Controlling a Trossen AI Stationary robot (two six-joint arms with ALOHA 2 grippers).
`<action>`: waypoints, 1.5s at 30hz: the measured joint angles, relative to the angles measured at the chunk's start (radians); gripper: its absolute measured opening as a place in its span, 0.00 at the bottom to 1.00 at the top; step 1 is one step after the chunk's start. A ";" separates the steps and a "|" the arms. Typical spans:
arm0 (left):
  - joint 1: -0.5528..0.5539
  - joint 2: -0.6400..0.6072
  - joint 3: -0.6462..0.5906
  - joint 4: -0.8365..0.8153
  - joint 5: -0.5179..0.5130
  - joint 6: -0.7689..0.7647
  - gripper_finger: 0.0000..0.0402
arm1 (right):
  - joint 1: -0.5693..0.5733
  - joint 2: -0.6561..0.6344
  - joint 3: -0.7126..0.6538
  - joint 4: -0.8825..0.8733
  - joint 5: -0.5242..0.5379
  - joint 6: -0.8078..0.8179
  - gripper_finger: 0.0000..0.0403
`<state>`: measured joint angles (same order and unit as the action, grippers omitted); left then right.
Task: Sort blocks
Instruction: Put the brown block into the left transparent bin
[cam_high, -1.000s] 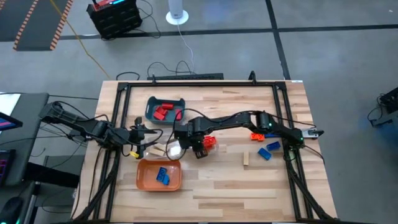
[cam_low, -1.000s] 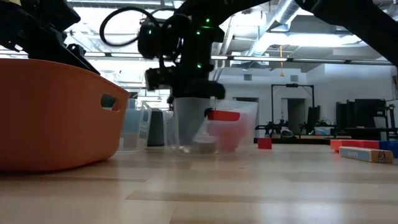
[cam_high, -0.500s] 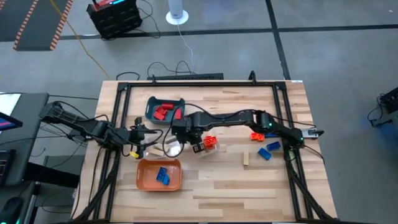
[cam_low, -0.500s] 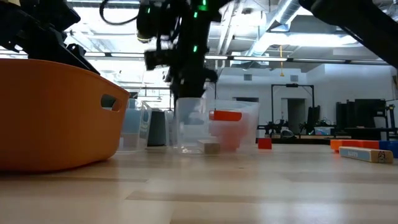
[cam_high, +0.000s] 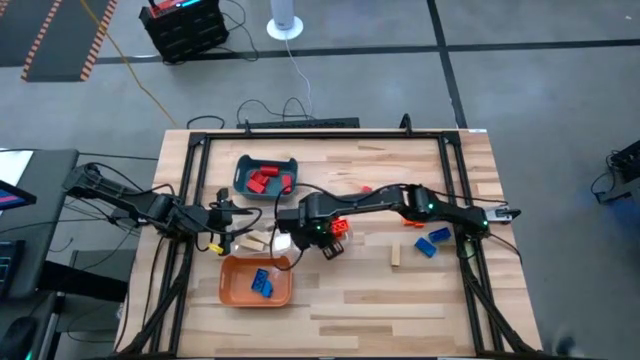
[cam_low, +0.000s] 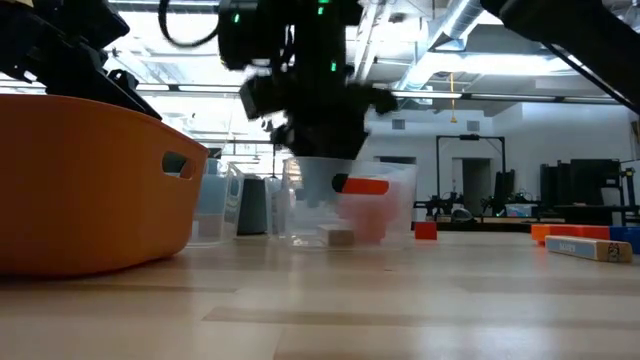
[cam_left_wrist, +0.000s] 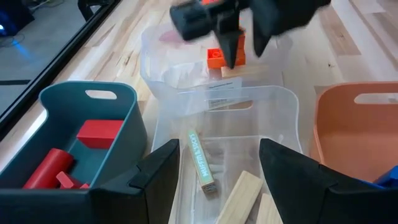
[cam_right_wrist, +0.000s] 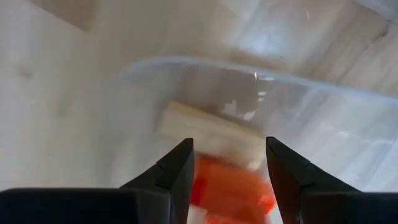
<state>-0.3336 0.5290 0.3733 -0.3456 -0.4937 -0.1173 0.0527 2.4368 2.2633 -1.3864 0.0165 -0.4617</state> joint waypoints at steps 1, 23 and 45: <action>0.000 0.000 0.000 0.000 0.001 0.000 0.54 | -0.001 0.006 -0.001 0.002 0.008 -0.022 0.42; -0.001 0.000 0.000 -0.012 0.041 -0.013 0.54 | 0.026 0.064 0.078 0.094 0.377 -0.101 0.42; -0.001 0.001 0.000 0.000 0.070 -0.027 0.54 | -0.059 0.040 0.080 0.044 0.031 0.394 0.37</action>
<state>-0.3347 0.5297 0.3737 -0.3454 -0.4236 -0.1444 -0.0065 2.4767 2.3436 -1.3426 0.0471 -0.0672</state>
